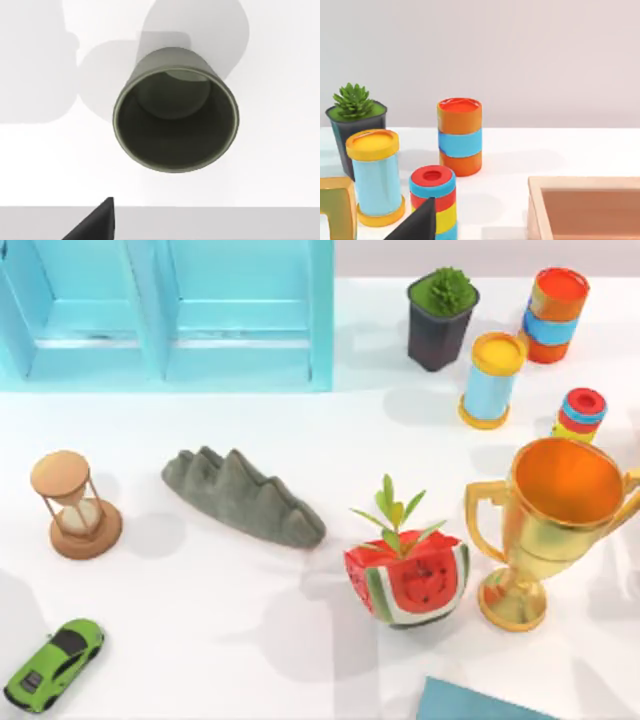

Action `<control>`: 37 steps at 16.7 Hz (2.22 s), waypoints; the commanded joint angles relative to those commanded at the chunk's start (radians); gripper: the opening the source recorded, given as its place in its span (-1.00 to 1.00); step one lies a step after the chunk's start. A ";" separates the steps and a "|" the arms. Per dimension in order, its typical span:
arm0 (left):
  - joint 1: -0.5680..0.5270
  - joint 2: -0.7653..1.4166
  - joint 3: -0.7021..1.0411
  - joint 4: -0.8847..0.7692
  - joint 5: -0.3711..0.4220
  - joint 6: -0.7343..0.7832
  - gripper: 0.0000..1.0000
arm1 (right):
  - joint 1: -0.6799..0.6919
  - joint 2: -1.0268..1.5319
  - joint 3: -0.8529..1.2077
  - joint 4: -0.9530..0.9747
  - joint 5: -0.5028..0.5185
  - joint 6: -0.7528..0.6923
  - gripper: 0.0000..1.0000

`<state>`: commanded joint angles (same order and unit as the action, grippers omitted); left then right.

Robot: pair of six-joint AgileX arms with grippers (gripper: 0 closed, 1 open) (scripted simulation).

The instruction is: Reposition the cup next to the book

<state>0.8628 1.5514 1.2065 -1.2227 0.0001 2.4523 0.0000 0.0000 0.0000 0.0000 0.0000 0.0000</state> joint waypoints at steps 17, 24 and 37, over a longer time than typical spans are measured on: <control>0.004 0.121 -0.285 0.404 0.000 0.007 1.00 | 0.000 0.000 0.000 0.000 0.000 0.000 1.00; 0.005 0.123 -0.291 0.411 0.000 0.007 0.55 | 0.000 0.000 0.000 0.000 0.000 0.000 1.00; 0.005 0.123 -0.291 0.411 0.000 0.007 -1.00 | 0.000 0.000 0.000 0.000 0.000 0.000 1.00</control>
<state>0.8674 1.6742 0.9155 -0.8115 0.0001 2.4597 0.0000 0.0000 0.0000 0.0000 0.0000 0.0000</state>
